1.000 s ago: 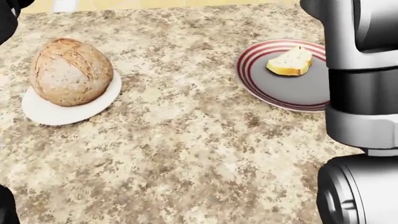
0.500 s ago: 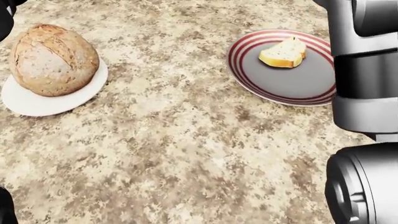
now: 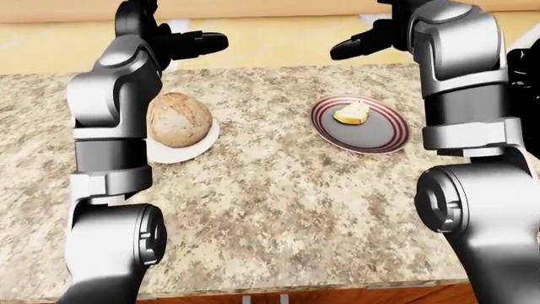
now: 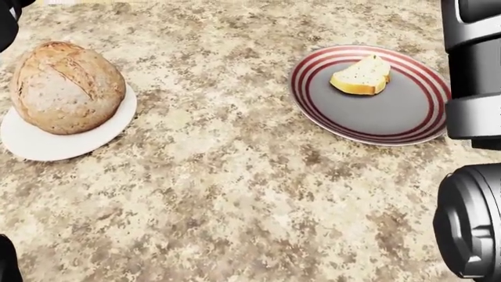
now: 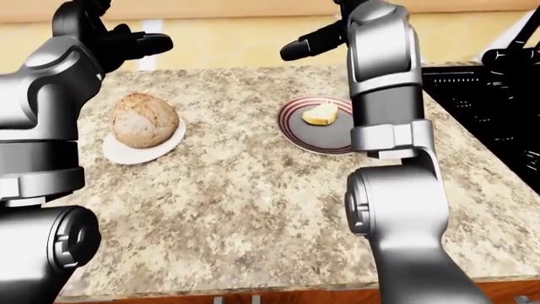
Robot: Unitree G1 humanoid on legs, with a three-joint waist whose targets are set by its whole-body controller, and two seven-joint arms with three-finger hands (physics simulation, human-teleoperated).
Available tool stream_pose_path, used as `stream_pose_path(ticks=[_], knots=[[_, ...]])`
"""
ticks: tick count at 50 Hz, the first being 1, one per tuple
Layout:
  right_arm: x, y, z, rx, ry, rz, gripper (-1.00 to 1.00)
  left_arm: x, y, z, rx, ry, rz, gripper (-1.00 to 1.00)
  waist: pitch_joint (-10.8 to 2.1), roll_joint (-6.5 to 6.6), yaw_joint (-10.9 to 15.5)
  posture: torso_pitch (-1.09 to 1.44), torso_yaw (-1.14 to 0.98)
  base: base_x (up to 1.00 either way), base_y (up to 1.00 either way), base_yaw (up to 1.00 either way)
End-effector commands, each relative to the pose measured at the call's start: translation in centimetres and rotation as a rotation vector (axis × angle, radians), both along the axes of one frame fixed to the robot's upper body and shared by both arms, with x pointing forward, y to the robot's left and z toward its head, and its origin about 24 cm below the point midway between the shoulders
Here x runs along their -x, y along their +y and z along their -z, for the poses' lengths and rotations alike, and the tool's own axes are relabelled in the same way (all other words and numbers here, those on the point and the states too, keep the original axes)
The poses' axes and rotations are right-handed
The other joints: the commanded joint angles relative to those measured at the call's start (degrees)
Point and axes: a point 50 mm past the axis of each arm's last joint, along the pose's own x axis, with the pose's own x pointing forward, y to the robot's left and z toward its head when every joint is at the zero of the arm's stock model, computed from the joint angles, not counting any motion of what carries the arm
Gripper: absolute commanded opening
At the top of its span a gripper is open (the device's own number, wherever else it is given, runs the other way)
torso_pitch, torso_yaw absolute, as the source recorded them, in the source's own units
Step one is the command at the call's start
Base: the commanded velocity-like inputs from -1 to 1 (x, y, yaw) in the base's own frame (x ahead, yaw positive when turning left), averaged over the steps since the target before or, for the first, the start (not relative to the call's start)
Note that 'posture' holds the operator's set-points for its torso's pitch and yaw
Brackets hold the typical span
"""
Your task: Place all breads on the cutting board.
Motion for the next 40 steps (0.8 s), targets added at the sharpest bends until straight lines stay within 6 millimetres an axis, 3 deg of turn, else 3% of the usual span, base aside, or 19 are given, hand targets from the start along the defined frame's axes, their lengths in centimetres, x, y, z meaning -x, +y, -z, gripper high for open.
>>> stream_pose_path(ticks=[1, 3, 5, 27, 40], knots=[[0.7, 0.1, -2.2, 0.018, -0.092, -0.002, 0.55, 0.8, 0.0, -2.5, -0.005, -0.106, 0.003, 1.00, -1.96, 0.00, 0.0, 0.00, 0.00, 0.00, 0.00, 0.00], [0.7, -0.1, -1.9, 0.016, -0.087, 0.003, 0.35, 0.8, -0.1, -2.6, -0.004, -0.106, 0.006, 1.00, -1.94, -0.02, 0.0, 0.00, 0.00, 0.00, 0.00, 0.00], [0.6, -0.5, -1.4, 0.012, -0.079, 0.014, 0.40, 0.7, -0.1, -2.5, -0.003, -0.105, 0.006, 1.00, -1.92, -0.08, 0.0, 0.00, 0.00, 0.00, 0.00, 0.00], [-0.2, -2.6, 2.2, 0.008, -0.007, 0.077, 0.28, 0.8, -0.1, -2.7, -0.004, -0.107, 0.007, 1.00, -1.98, -0.44, 0.2, 0.00, 0.00, 0.00, 0.00, 0.00], [-1.5, -2.8, 5.0, 0.012, 0.045, 0.095, 0.29, 0.8, 0.2, -2.6, 0.000, -0.107, 0.004, 1.00, -2.34, -0.42, 0.2, 0.00, 0.00, 0.00, 0.00, 0.00]])
